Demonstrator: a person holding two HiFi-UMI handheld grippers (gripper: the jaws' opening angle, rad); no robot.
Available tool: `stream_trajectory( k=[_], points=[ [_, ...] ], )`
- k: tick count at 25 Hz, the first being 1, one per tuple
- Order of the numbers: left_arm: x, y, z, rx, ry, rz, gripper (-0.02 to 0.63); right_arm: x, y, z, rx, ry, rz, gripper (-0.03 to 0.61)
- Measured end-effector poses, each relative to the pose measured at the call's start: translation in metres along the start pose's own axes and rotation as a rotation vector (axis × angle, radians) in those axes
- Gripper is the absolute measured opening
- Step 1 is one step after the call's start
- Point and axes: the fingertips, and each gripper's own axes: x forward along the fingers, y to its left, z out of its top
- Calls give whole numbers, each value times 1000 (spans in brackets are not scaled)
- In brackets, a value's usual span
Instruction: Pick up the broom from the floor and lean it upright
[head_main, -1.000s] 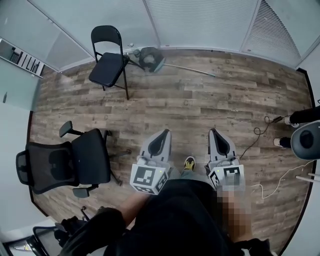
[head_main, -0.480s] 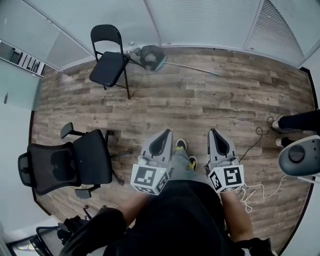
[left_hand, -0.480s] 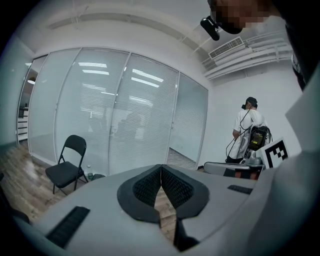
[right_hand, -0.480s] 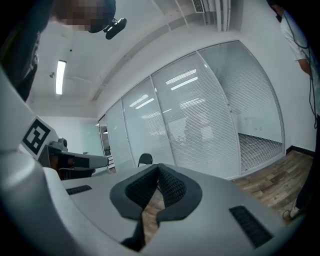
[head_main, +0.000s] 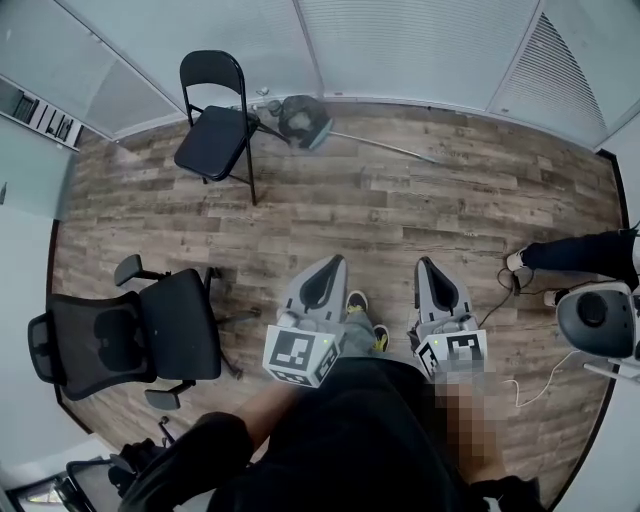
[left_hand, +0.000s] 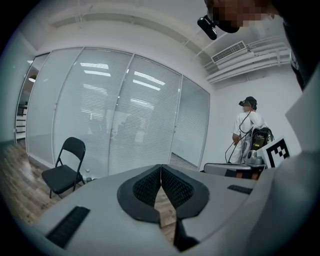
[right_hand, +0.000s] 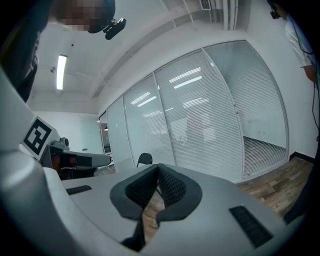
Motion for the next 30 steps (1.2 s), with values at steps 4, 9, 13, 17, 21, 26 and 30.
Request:
stream_trajectory(
  k=[4, 9, 13, 17, 21, 26, 30],
  points=[
    [10, 27, 14, 5, -27, 6, 21, 30, 9, 10, -28, 0, 14, 15],
    [24, 62, 29, 4, -49, 26, 21, 65, 19, 18, -53, 3, 13, 15],
    [34, 83, 35, -2, -45, 26, 21, 87, 26, 22, -70, 4, 8, 15],
    [46, 96, 38, 3, -45, 19, 21, 103, 25, 26, -77, -5, -2, 15],
    [60, 100, 37, -4, -37, 10, 21, 110, 18, 27, -76, 4, -13, 15],
    [80, 105, 37, -19, -20, 7, 21, 124, 6, 27, -68, 16, -18, 15],
    [102, 109, 40, -23, -11, 10, 21, 143, -10, 29, -55, 21, -14, 15]
  ],
)
